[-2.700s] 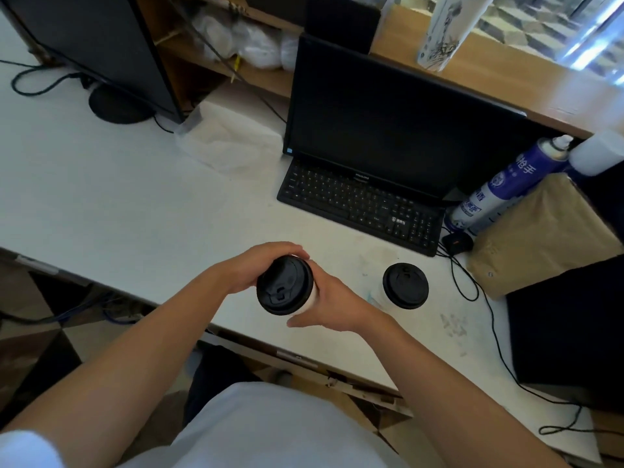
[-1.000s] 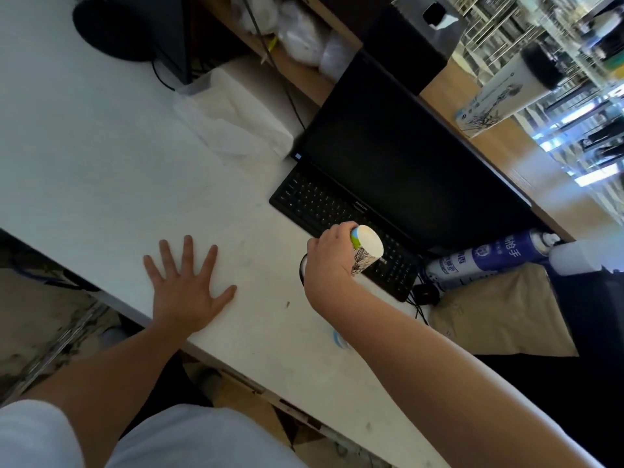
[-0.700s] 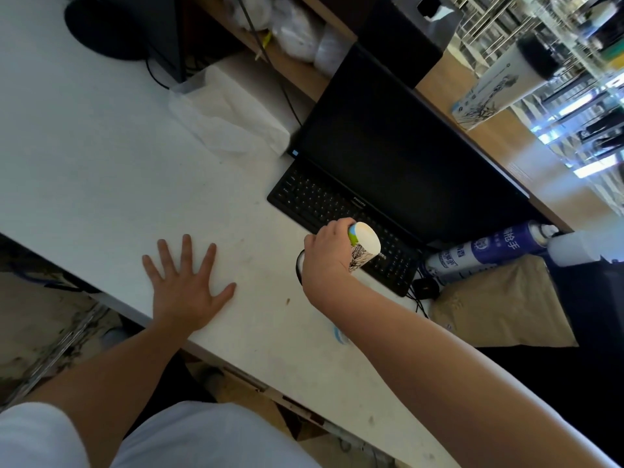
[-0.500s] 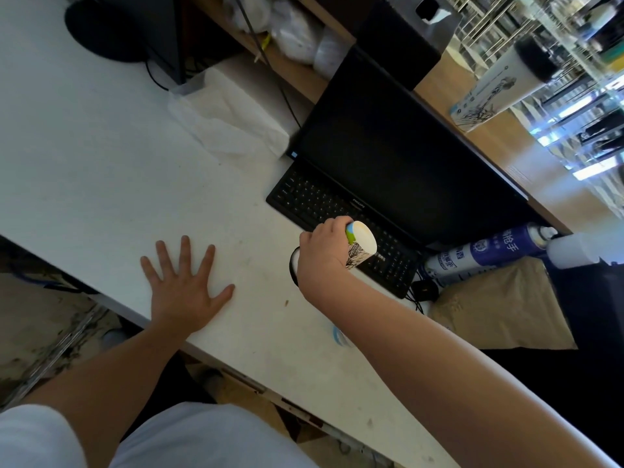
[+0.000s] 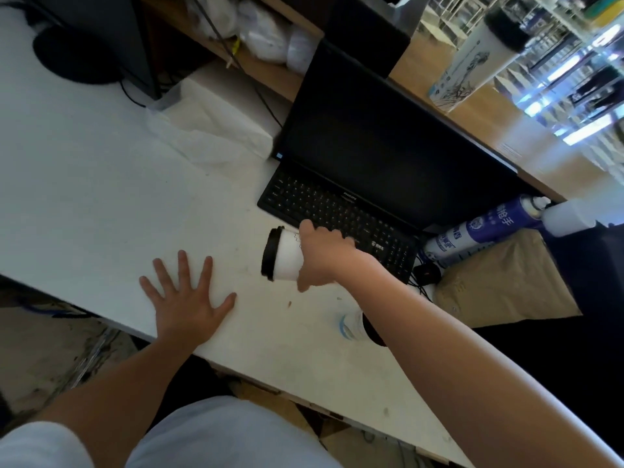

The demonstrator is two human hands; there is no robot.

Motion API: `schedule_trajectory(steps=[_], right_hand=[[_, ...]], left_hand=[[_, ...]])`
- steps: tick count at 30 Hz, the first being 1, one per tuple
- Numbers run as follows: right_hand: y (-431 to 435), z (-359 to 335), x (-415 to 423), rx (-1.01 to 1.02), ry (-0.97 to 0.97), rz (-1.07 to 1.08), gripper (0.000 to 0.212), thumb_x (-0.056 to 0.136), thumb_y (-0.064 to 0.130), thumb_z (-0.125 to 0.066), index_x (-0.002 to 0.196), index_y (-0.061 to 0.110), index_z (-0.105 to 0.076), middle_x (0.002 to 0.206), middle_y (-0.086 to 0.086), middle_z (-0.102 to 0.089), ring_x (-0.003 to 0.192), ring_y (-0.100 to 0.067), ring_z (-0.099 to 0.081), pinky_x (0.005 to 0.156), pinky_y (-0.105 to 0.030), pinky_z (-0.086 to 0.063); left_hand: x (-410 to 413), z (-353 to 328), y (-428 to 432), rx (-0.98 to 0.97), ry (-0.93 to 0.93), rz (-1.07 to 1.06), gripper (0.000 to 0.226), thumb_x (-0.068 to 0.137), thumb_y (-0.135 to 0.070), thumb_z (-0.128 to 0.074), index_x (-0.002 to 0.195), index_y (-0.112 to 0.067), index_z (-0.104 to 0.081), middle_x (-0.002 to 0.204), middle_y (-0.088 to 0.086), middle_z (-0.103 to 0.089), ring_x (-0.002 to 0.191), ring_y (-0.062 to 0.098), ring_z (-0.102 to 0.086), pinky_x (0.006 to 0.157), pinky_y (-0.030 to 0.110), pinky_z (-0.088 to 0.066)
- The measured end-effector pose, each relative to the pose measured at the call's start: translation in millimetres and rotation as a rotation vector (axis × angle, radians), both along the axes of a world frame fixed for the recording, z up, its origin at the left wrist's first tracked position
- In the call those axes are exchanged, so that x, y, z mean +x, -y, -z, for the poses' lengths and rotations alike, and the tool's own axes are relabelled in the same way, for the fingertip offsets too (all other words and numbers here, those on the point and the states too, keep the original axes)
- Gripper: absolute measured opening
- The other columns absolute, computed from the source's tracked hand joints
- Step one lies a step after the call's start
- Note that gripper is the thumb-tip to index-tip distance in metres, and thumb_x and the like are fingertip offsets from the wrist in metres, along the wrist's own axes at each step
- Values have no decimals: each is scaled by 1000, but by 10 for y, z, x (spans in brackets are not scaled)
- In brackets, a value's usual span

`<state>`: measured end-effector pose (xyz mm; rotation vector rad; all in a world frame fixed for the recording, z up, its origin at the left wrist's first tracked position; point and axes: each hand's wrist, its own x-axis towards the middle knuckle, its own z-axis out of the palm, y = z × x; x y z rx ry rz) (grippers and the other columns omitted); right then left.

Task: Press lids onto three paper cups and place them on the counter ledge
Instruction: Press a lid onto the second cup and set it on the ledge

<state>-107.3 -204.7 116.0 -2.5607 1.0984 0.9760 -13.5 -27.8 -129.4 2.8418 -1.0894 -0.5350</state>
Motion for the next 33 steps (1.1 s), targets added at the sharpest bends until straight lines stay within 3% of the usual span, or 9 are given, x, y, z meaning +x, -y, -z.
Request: schedule_trajectory(steps=[3,8,11,15,19,24,27,29,33], right_hand=[[-7,-53,-141,268,357,276,93,70,24,-91,141,21,-31,124,-6,-54,115,-31,-57,94,-45,-55],[-109,-39,-369,411,911,596,82,69,21,-93,129,36,-40,113,15,-58,95,-8,-62,60,-15,-57],[-139,58,-397,446,1085,723,87,67,15,-94,132,38,-42,121,16,-60,106,0,-59,64,-9,-53],[-173,200,-326,386,1205,821,96,62,17,-97,140,35,-44,126,16,-64,117,2,-59,96,-18,-50],[-307,302,-252,357,1281,912,86,65,5,-94,136,28,-50,126,10,-66,112,7,-61,88,-6,-46],[-437,397,-220,354,1266,996,84,67,2,-93,137,25,-52,126,8,-67,115,-1,-63,91,-14,-50],[-473,414,-201,348,1236,1053,81,66,4,-94,133,26,-55,122,10,-69,111,-2,-65,85,-14,-53],[-493,405,-164,348,1228,1074,79,66,5,-94,132,25,-56,120,10,-70,108,-2,-66,82,-14,-53],[-529,341,-47,341,1236,1087,78,65,4,-94,130,27,-57,118,9,-71,107,-4,-67,82,-19,-56]], left_hand=[[51,-45,11,46,-50,17,99,79,-90,-6,160,-32,2,169,12,10,149,53,17,112,72,13],[173,-103,73,110,-131,75,95,78,-90,-7,150,-38,29,157,8,40,144,50,32,111,73,17],[192,-138,90,168,-195,93,97,79,-90,-10,148,-36,34,153,8,46,142,50,36,110,73,17],[342,-163,117,196,-194,209,103,78,-90,-9,148,-29,34,148,14,50,141,53,36,109,70,21],[518,-187,119,249,-191,315,109,68,-92,1,147,-27,36,146,15,53,141,53,36,92,63,41],[591,-497,349,322,-339,299,105,87,-78,-42,155,-33,24,162,13,34,147,51,25,118,67,2],[793,-901,672,89,-778,83,105,88,-49,-71,160,-27,2,168,12,-12,151,38,-19,119,53,-21],[957,-1266,825,-72,-1177,-27,98,80,-27,-83,155,-28,-20,152,11,-42,126,30,-54,103,43,-45],[1107,-1907,1034,-92,-1285,376,88,70,-7,-83,144,-35,-44,142,-2,-55,116,21,-66,103,46,-52]])
